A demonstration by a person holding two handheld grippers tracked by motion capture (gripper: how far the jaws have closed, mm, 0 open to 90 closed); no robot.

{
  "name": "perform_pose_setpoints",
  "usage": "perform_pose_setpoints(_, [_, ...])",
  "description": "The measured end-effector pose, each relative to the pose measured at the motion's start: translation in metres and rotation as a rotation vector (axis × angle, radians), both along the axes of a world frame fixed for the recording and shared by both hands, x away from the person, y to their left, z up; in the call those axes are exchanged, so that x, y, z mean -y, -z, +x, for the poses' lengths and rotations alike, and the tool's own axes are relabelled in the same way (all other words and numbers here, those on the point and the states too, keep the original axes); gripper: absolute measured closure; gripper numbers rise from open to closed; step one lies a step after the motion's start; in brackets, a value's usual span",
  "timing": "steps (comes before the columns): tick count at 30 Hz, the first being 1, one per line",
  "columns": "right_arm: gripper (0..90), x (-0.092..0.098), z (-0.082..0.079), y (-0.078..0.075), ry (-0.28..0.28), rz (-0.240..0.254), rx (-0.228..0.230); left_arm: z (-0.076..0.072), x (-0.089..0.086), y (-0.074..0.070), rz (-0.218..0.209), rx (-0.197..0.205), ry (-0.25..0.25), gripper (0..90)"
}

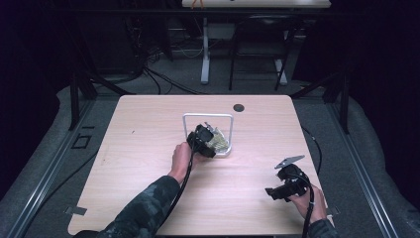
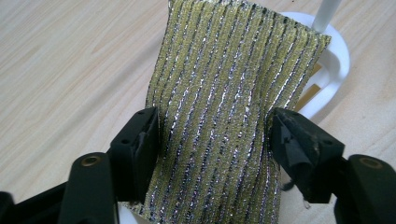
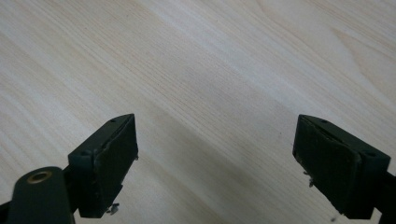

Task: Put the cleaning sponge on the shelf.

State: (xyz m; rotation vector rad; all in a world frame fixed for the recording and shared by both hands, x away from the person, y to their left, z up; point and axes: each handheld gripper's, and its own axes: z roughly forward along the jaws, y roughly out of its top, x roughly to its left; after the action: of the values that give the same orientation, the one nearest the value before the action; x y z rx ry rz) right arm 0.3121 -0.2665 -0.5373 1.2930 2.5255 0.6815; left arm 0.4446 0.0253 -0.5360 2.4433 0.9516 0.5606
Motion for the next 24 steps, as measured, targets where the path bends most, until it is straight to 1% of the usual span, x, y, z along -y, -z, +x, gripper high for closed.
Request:
perform_pose_setpoints(3, [13.3,-0.001,0.000,0.000,-0.005,-0.009,0.005,-0.001,0.000,-0.001,-0.005,-0.003,0.005,28.0])
perform_pose_setpoints(5, [13.3,-0.001,0.000,0.000,-0.006,-0.010,0.005,-0.002,0.001,-0.001,-0.010,0.003,0.010,24.4])
perform_pose_setpoints(9, [13.3,0.000,0.000,-0.001,-0.004,-0.005,0.003,-0.005,0.003,-0.005,-0.013,0.025,0.015,21.1])
perform_pose_setpoints(10, [13.3,0.000,-0.001,-0.002,-0.005,-0.002,0.006,-0.007,0.003,-0.009,-0.011,0.033,0.030,19.1])
perform_pose_setpoints(11, [13.3,0.000,-0.001,-0.002,-0.005,-0.002,0.006,-0.007,0.003,-0.009,-0.011,0.033,0.030,17.0])
perform_pose_setpoints(12, [13.2,0.000,-0.001,-0.002,-0.005,0.000,0.006,-0.009,0.003,-0.011,-0.014,0.036,0.033,17.0])
perform_pose_setpoints(14, [13.2,0.000,-0.001,-0.002,-0.004,0.004,0.007,-0.015,0.003,-0.019,-0.021,0.043,0.060,15.2])
perform_pose_setpoints(15, [13.2,0.000,-0.001,-0.002,-0.004,0.004,0.007,-0.015,0.003,-0.019,-0.021,0.043,0.060,15.1])
perform_pose_setpoints(16, [13.1,0.000,-0.001,-0.002,-0.002,0.000,0.010,-0.018,0.002,-0.023,-0.009,0.033,0.083,15.0])
perform_pose_setpoints(17, [13.1,0.000,-0.001,-0.002,-0.002,0.000,0.010,-0.018,0.002,-0.023,-0.009,0.033,0.083,14.8])
perform_pose_setpoints(19, [13.1,0.000,-0.001,-0.002,0.000,0.004,0.010,-0.022,0.001,-0.028,-0.010,0.019,0.099,14.5])
perform_pose_setpoints(21, [13.1,0.000,-0.001,-0.002,-0.003,-0.002,0.011,-0.025,-0.002,-0.032,-0.016,0.018,0.105,13.7])
perform_pose_setpoints(22, [13.1,-0.001,-0.001,-0.002,-0.003,-0.005,0.010,-0.029,-0.005,-0.037,-0.023,0.013,0.109,13.7])
perform_pose_setpoints(24, [13.1,-0.001,-0.001,-0.002,-0.003,-0.003,0.015,-0.031,-0.007,-0.039,-0.026,0.014,0.111,13.2])
